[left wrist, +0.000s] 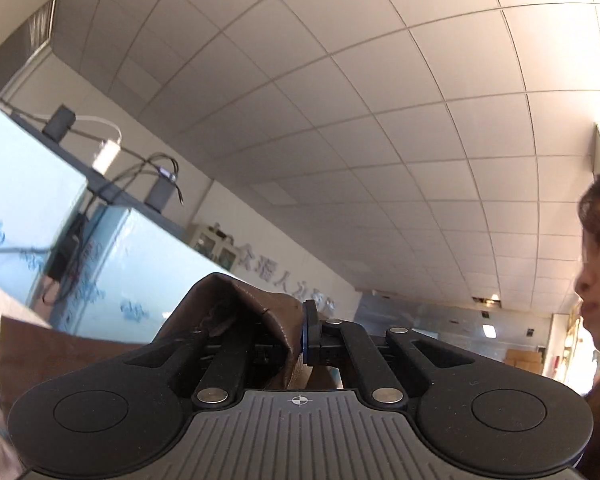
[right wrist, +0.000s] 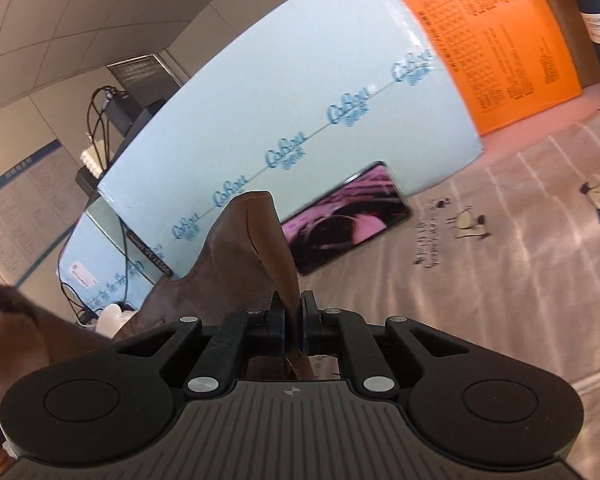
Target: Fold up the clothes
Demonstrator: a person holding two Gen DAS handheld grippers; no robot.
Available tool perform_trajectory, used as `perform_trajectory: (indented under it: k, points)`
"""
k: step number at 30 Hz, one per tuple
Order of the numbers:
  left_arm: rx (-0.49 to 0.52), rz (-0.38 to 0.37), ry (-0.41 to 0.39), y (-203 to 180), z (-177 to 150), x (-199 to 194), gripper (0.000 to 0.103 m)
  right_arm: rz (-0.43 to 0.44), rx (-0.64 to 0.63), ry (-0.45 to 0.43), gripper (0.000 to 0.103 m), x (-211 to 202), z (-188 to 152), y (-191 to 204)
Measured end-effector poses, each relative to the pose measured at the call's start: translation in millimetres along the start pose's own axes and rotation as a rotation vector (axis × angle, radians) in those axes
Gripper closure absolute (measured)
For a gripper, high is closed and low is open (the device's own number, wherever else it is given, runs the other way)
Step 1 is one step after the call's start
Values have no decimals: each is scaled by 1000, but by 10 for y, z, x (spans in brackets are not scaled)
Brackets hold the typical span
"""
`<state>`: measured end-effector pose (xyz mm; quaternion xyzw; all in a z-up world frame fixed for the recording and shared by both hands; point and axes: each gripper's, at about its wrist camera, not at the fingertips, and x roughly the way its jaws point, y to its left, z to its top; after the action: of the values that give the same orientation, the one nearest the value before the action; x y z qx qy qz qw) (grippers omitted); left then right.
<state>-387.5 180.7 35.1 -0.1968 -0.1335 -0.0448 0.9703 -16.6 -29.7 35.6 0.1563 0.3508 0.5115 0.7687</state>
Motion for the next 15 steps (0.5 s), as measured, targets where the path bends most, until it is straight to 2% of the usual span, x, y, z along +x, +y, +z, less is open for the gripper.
perform_trajectory:
  k: [2,4,5,6,7,11,14,15]
  points:
    - [-23,6,74,-122,-142,-136,99,-41,4,-2,87,-144,-10,-197]
    - [-42,21,152,-205,-259,-199,94,-78,17,-2,75,-260,-17,-325]
    - [-47,37,191,-246,-315,-220,94,-91,23,-1,74,-303,-27,-381]
    - [-51,53,231,-287,-370,-242,90,-103,29,0,68,-345,-36,-437]
    - [-52,74,270,-324,-425,-256,90,-116,37,2,57,-377,-47,-489]
    - [-72,153,356,-345,-585,-259,83,-149,70,40,48,-375,-83,-648]
    - [-87,219,383,-334,-658,-316,54,-152,77,82,42,-294,-101,-675]
    - [-90,261,381,-333,-671,-375,38,-154,61,88,40,-270,-97,-668]
